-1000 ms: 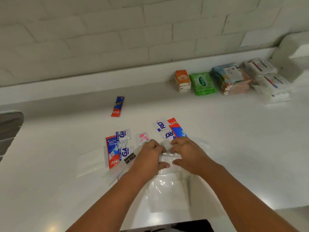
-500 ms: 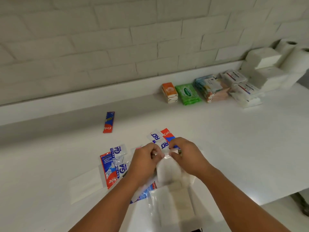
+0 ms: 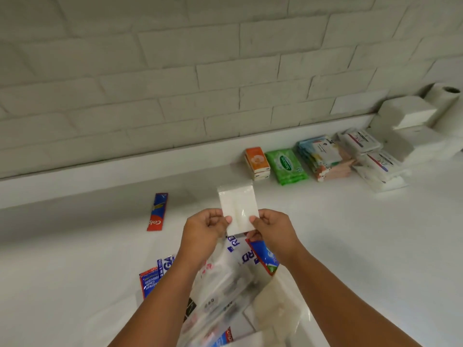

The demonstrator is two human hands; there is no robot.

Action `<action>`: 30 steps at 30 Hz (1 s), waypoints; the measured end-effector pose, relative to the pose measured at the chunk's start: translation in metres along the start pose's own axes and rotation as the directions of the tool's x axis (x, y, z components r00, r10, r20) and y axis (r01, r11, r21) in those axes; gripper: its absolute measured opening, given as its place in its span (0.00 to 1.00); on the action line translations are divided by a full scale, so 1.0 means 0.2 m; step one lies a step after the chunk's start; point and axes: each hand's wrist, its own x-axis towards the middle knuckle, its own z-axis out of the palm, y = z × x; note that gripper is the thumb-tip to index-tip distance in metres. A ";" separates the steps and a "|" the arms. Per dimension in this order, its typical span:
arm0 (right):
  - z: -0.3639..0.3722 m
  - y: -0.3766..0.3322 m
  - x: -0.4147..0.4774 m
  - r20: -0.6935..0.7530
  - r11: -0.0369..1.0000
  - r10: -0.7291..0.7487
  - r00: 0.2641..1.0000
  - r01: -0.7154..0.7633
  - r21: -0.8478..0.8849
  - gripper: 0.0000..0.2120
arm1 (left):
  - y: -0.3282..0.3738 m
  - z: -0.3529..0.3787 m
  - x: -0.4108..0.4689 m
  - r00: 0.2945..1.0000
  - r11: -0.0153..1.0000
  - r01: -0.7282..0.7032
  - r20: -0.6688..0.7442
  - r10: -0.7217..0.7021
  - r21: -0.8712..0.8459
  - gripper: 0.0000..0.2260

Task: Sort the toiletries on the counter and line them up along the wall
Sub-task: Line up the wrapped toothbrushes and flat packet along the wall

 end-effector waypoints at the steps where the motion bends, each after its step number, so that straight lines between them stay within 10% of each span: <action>1: 0.01 -0.01 0.05 -0.002 1.000 0.021 1.000 -0.021 0.012 0.07 | -0.01 0.01 0.04 1.000 1.000 0.019 -0.008 -0.019 0.019 0.04; 8: 0.06 -0.05 0.41 -0.094 0.972 -0.040 0.995 0.017 -0.233 0.08 | -0.04 0.08 0.49 0.997 0.983 0.055 -0.070 -0.044 0.175 0.07; 17: 0.11 -0.03 0.52 0.096 0.670 -0.159 0.983 0.179 -0.720 0.23 | -0.07 0.13 0.91 0.983 0.922 0.169 -0.132 -0.130 0.349 0.08; 30: 0.16 0.05 0.60 0.219 0.521 -0.121 0.968 0.250 -0.816 0.29 | -0.13 0.17 0.98 0.969 0.831 0.180 -0.240 -0.058 0.526 0.12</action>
